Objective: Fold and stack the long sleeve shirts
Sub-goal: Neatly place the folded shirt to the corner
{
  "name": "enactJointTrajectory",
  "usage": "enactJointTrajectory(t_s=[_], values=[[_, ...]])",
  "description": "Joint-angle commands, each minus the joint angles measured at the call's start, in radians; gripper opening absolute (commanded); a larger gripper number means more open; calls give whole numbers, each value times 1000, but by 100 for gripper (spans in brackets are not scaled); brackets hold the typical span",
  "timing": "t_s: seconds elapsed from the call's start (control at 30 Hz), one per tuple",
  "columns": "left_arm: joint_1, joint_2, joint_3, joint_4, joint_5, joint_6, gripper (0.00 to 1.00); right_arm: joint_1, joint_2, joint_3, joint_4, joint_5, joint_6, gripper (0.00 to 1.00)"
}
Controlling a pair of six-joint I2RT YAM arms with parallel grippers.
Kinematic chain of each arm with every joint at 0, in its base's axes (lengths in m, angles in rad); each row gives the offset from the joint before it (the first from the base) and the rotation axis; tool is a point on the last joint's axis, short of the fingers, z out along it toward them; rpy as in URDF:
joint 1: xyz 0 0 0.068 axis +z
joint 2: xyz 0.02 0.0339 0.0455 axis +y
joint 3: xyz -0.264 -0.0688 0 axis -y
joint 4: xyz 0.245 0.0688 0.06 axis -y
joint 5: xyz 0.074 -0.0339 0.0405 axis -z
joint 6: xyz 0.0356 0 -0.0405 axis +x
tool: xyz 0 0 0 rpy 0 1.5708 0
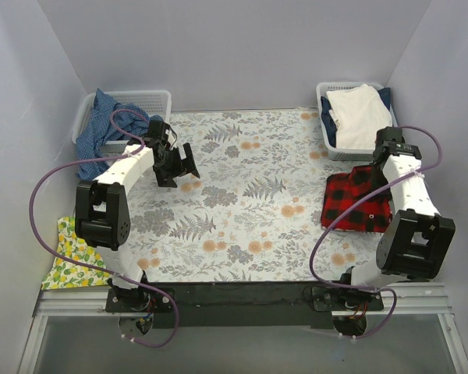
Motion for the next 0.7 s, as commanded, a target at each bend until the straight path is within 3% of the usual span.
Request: enactJointTrajectory(t_s=[0.0, 0.23, 0.4, 0.5, 0.53, 0.63, 0.67], values=[[-3, -23, -6, -16, -1, 2, 91, -79, 73, 103, 7, 162, 4, 1], [-3, 5, 11, -18, 10, 2, 92, -169, 222, 233, 82, 225, -14, 1], [-3, 29, 23, -18, 8, 5, 93, -177, 285, 235, 134, 234, 35, 3], [-3, 41, 33, -18, 10, 5, 95, -177, 272, 232, 137, 208, 75, 32], [-5, 44, 40, -16, 10, 5, 96, -176, 262, 230, 143, 206, 98, 51], [-6, 55, 59, -16, 3, 5, 98, -177, 212, 235, 157, 200, 135, 72], [-7, 57, 63, -16, -7, 5, 98, -177, 199, 242, 157, 193, 142, 75]])
